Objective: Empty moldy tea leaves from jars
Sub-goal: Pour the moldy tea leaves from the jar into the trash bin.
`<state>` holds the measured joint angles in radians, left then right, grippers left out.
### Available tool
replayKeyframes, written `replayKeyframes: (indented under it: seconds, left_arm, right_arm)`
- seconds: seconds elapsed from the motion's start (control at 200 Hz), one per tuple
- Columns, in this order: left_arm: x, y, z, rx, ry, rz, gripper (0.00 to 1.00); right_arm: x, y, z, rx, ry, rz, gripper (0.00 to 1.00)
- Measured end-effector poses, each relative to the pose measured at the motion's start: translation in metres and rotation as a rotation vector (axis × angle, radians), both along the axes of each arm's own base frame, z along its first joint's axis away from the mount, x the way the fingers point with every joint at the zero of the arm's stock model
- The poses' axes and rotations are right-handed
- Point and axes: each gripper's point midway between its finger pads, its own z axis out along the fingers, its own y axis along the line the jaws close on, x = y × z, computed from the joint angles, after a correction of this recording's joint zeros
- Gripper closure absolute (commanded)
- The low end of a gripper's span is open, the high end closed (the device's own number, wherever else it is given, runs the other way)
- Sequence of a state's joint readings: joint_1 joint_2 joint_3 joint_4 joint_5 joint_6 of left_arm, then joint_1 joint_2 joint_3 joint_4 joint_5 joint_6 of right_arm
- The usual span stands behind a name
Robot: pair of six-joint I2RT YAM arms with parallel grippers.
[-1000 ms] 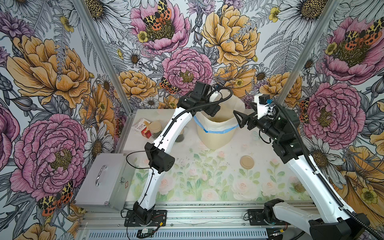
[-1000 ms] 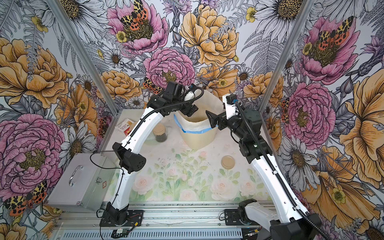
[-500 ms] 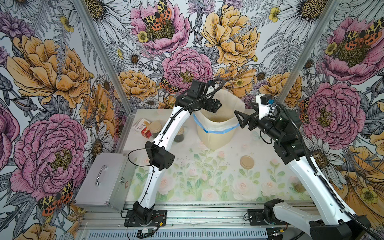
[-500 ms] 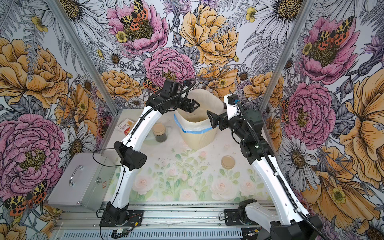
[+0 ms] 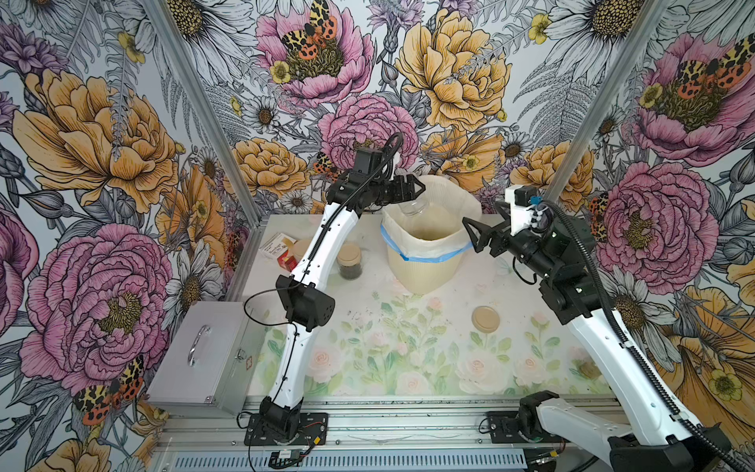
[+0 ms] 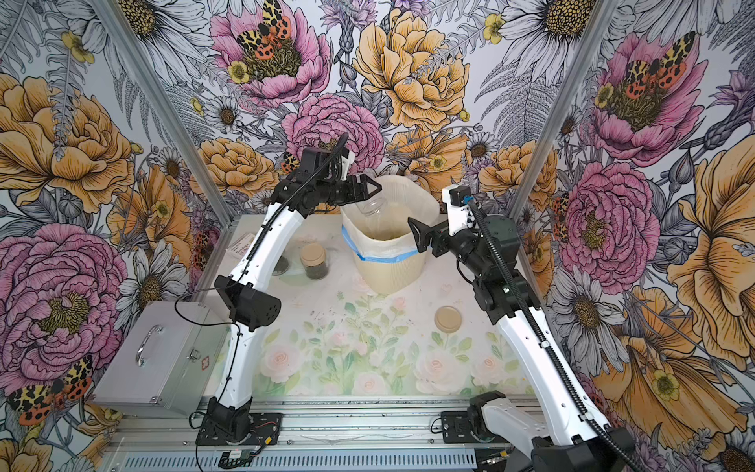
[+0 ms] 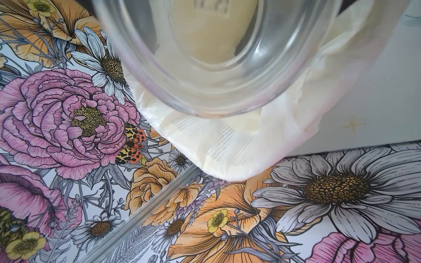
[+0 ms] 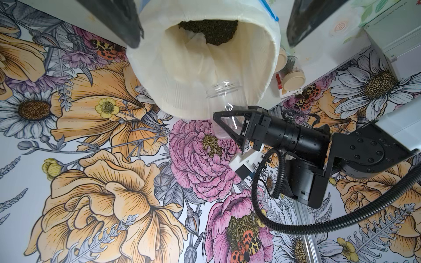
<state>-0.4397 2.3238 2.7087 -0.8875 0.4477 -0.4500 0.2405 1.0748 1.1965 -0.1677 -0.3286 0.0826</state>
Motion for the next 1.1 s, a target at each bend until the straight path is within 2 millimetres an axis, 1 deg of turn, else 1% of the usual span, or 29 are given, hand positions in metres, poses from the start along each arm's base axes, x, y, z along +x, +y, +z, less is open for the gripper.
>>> replayKeyframes:
  seconds: [0.045,0.115,0.16,0.2,0.28,0.37,0.445,0.621,0.686,0.756,0.816,0.876,0.956,1.006,1.096]
  left_arm:
    - [0.0,-0.002,-0.001,-0.027,0.019,-0.01,0.51]
    - [-0.002,-0.004,-0.006,-0.041,0.052,-0.017,0.44]
    - [-0.004,-0.008,-0.008,-0.04,0.058,-0.023,0.42]
    - [-0.005,-0.009,-0.008,-0.04,0.058,-0.025,0.43]
    - [-0.004,-0.01,-0.006,-0.051,0.059,-0.026,0.49]
    - [-0.005,-0.012,-0.007,-0.07,0.08,-0.037,0.47]
    - [-0.005,-0.012,-0.014,-0.063,0.093,-0.037,0.46]
    - [-0.005,-0.014,-0.012,-0.046,0.054,-0.058,0.46]
    - [-0.007,-0.018,-0.012,-0.003,-0.004,-0.088,0.44]
    - [-0.01,-0.024,-0.016,0.087,-0.103,-0.129,0.41]
    - [-0.02,-0.031,-0.023,0.184,-0.183,-0.178,0.41]
    - [-0.033,-0.041,-0.031,0.282,-0.26,-0.242,0.41]
    - [-0.049,-0.051,-0.035,0.388,-0.351,-0.308,0.42]
    - [-0.057,-0.057,-0.034,0.442,-0.408,-0.343,0.41]
    - [-0.06,-0.059,-0.028,0.495,-0.474,-0.362,0.39]
  right_arm:
    - [0.0,0.0,0.0,0.0,0.0,0.0,0.0]
    - [0.0,0.0,0.0,0.003,0.002,0.0,0.0]
    - [-0.001,0.0,0.0,0.003,0.003,-0.002,0.0]
    - [-0.002,-0.001,0.0,0.002,0.004,-0.004,0.0]
    - [-0.006,-0.003,0.002,0.002,0.002,-0.009,0.0]
    - [-0.01,-0.005,0.005,0.004,-0.005,-0.013,0.0]
    - [-0.012,-0.006,0.007,0.005,-0.01,-0.017,0.0]
    - [-0.013,-0.007,0.007,0.004,-0.006,-0.023,0.0]
    - [-0.013,-0.007,0.006,0.003,-0.003,-0.023,0.0]
    - [-0.012,-0.007,0.005,0.002,0.0,-0.026,0.0]
    - [-0.012,-0.008,0.005,0.001,0.003,-0.029,0.0]
    - [-0.012,-0.008,0.003,0.0,0.007,-0.03,0.0]
    - [-0.012,-0.008,0.003,0.0,0.008,-0.03,0.0]
    - [-0.012,-0.008,0.003,0.0,0.007,-0.03,0.0]
    - [-0.012,-0.008,0.003,-0.001,0.008,-0.031,0.0]
